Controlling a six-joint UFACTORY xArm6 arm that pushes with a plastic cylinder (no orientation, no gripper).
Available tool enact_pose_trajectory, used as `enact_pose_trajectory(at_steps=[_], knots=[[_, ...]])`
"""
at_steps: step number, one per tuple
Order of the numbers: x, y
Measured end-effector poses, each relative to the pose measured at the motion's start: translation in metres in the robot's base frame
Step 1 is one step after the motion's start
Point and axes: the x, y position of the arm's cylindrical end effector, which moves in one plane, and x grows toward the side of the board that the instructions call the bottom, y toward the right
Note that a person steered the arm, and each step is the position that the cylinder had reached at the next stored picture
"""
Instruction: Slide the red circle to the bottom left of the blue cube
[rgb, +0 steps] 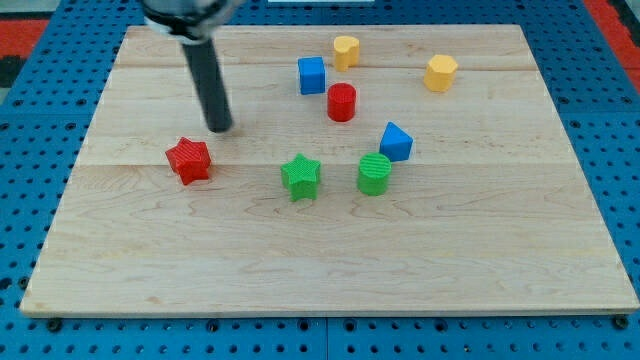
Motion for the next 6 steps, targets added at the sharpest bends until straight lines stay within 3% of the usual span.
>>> enact_pose_trajectory(at_steps=[2,4,5,6], knots=[[-0.005,0.123],[-0.052,0.191],[-0.055,0.111],[-0.013,0.039]])
